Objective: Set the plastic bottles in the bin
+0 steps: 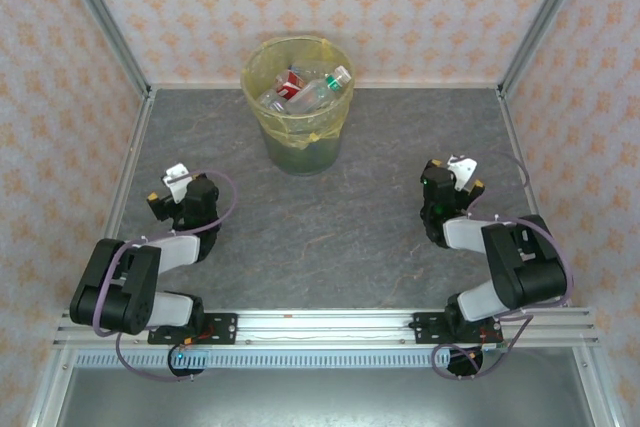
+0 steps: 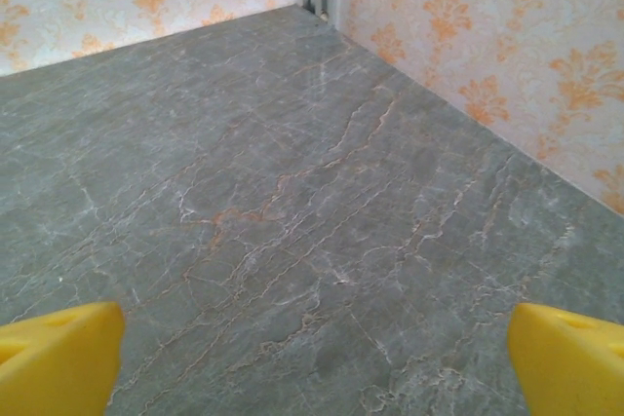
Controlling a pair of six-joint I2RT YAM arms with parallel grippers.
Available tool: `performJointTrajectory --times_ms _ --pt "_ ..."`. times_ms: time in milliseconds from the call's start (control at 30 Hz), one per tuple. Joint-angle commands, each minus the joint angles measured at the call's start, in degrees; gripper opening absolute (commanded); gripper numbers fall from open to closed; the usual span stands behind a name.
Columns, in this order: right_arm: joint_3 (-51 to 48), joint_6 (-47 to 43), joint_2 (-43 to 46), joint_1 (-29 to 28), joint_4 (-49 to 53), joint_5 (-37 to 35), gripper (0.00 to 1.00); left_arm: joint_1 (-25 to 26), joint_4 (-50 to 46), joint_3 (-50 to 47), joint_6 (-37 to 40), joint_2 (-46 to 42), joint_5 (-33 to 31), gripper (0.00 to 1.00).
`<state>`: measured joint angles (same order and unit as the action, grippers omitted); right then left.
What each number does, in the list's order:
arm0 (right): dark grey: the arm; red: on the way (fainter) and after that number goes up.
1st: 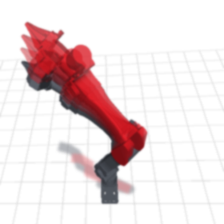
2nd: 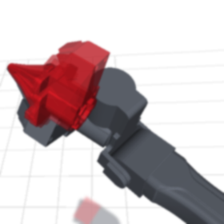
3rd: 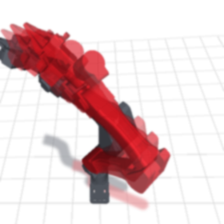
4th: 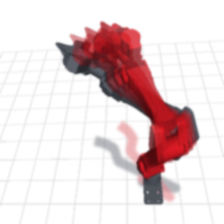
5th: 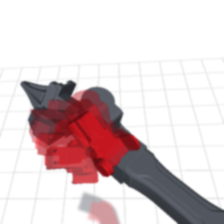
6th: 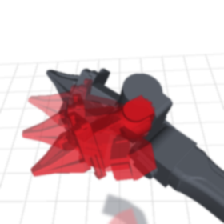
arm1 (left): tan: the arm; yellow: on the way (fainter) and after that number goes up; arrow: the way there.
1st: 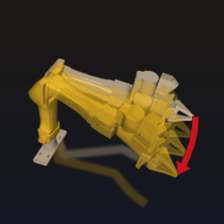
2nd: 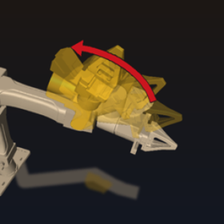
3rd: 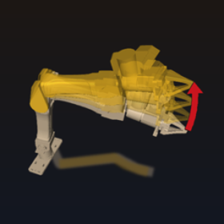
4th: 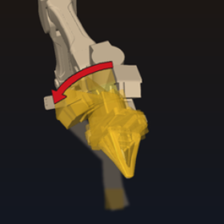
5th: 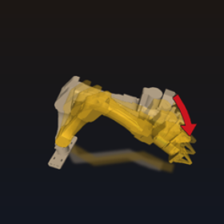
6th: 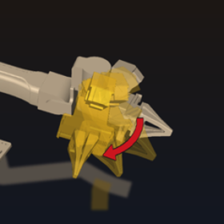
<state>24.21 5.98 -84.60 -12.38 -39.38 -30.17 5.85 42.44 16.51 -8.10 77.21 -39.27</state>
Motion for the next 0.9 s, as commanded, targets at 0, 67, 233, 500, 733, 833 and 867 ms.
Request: performJointTrajectory --times_ms 0,67,233,500,733,833,867 --pt "0.5 -2.5 -0.7 1.8 -6.6 5.1 1.00 -0.5 18.9 -2.2 4.8 1.0 3.9 1.00" --pt "-0.2 -2.8 -0.1 2.4 -7.5 7.0 1.00 -0.6 21.2 -2.3 6.4 2.0 7.1 1.00" --pt "-3.0 -7.4 0.2 2.9 -15.1 7.7 1.00 -0.6 15.8 2.1 6.4 4.8 10.8 1.00" --pt "-6.8 -8.2 -1.2 6.2 -23.6 17.1 1.00 -0.2 29.1 -2.4 6.5 8.5 14.0 1.00" --pt "-12.7 -7.7 -3.4 8.7 -36.3 23.3 1.00 -1.5 39.5 -6.4 7.2 12.0 19.8 1.00" --pt "-11.7 -7.4 -3.0 8.7 -33.3 23.3 1.00 -1.6 39.2 -5.9 6.8 11.8 19.8 1.00" --pt "-11.8 -7.4 -3.0 8.8 -33.8 23.3 1.00 -1.6 40.8 -6.3 7.3 12.2 19.8 1.00"
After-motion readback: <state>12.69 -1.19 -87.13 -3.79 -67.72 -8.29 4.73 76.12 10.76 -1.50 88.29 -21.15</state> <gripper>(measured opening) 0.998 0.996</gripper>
